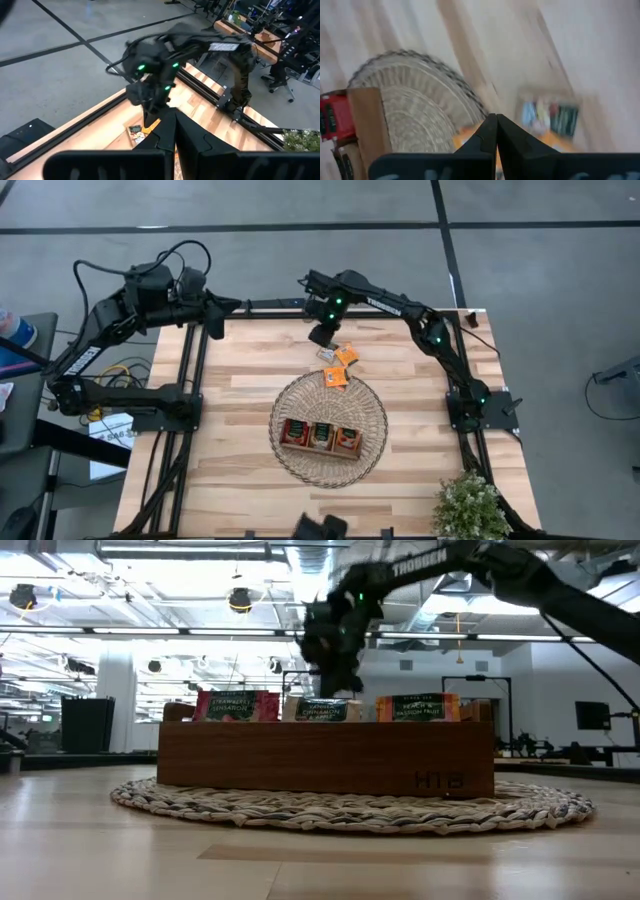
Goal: Pick & Place Tea
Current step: Put the orange tea bag into the right section of the wooden organizer
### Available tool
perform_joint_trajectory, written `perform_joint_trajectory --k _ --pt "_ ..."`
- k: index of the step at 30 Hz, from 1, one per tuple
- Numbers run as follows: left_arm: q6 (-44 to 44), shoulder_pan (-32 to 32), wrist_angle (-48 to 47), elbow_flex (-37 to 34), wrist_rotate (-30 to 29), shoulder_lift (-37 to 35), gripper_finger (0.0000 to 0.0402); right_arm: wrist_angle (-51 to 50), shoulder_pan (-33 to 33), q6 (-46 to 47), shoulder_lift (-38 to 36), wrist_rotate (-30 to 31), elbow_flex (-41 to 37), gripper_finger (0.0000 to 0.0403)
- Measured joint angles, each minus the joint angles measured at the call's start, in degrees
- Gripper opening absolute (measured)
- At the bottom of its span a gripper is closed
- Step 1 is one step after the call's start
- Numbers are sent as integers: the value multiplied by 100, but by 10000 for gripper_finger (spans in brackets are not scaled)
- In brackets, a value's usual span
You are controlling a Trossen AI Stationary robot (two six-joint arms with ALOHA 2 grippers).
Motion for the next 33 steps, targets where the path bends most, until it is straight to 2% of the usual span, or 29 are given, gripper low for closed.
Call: perform_joint_trajectory --k 3,7,10,15,20,24,28,33 --pt "-56 0 -56 0 4 11 0 405 207 -254 -212 129 3 0" --pt "-129 0 -56 -2 7 52 0 618 290 -12 -340 356 3 0" --pt "-202 0 -82 -4 9 55 0 290 229 190 -338 531 3 0" --pt "-295 0 -112 -4 4 59 0 -613 238 127 -350 1336 0 0" --pt "-338 0 -147 -4 -44 59 0 -894 255 186 -495 1316 -194 0" --pt "-333 0 -222 -4 -137 59 0 -415 237 451 -942 1262 -942 0" --pt "-224 2 -233 -4 -179 59 0 442 238 925 -1700 1187 -2219 0" --pt "-61 0 -226 -4 -177 87 0 1269 423 1454 -2406 708 -3562 3"
